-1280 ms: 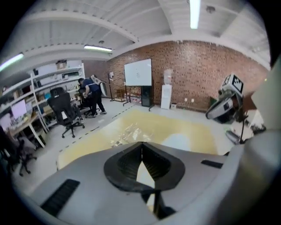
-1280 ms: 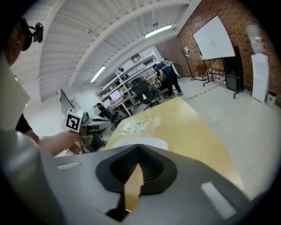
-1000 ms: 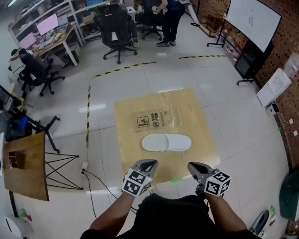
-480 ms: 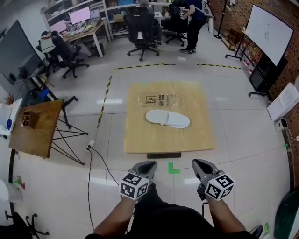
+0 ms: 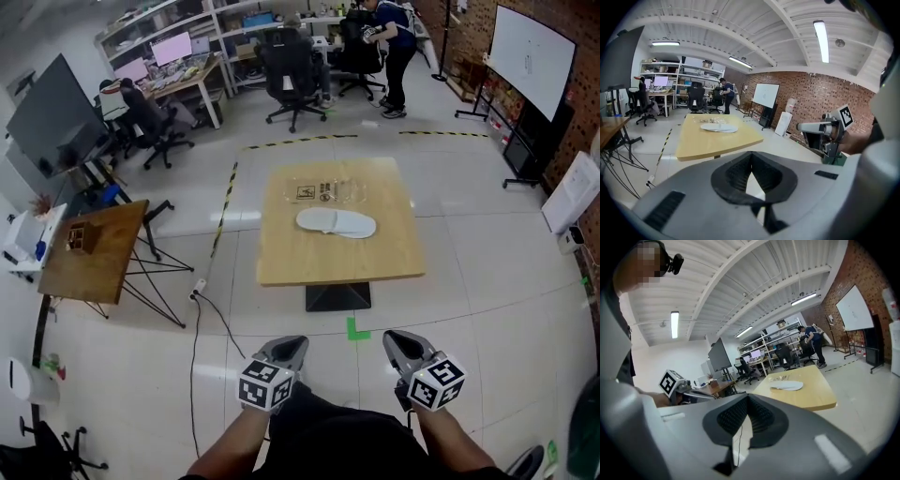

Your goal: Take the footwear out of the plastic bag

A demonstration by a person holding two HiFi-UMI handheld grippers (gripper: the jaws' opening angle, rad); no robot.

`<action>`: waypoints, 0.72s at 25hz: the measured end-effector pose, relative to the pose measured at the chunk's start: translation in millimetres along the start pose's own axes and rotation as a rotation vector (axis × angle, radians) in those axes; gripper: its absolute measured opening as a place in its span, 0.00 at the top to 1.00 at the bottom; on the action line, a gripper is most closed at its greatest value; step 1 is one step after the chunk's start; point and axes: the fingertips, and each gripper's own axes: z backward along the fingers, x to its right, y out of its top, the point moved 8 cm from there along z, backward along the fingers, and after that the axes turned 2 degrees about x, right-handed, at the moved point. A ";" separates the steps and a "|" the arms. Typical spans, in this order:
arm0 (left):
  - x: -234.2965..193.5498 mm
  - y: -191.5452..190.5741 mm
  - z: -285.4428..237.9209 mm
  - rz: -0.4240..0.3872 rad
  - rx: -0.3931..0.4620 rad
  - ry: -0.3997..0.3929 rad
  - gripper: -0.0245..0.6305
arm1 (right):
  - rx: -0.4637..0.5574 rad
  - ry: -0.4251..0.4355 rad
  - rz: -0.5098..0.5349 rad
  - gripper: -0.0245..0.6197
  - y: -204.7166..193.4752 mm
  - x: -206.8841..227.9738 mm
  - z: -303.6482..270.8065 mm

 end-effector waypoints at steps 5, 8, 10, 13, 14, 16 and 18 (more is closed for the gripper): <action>-5.3 10.5 9.3 0.098 0.074 0.014 0.95 | -0.004 -0.014 0.050 0.96 0.5 -12.1 0.7; -10.3 15.9 14.6 0.107 0.097 0.031 0.95 | -0.006 -0.021 0.051 0.96 0.3 -12.9 -2.7; -12.9 19.3 21.0 0.084 0.111 0.048 0.95 | -0.017 -0.023 0.050 0.96 -1.1 -14.5 -3.7; -14.7 19.0 28.5 0.058 0.126 0.063 0.95 | -0.023 -0.023 0.058 0.96 -1.7 -17.6 -4.1; -15.5 17.9 29.0 0.054 0.127 0.070 0.95 | -0.021 -0.021 0.058 0.96 -1.3 -18.4 -4.8; -16.3 16.4 30.5 0.058 0.129 0.078 0.95 | -0.023 -0.013 0.057 0.96 -0.1 -22.1 -5.4; -14.5 16.8 32.7 0.062 0.133 0.073 0.95 | -0.026 -0.011 0.064 0.96 1.6 -25.6 -3.8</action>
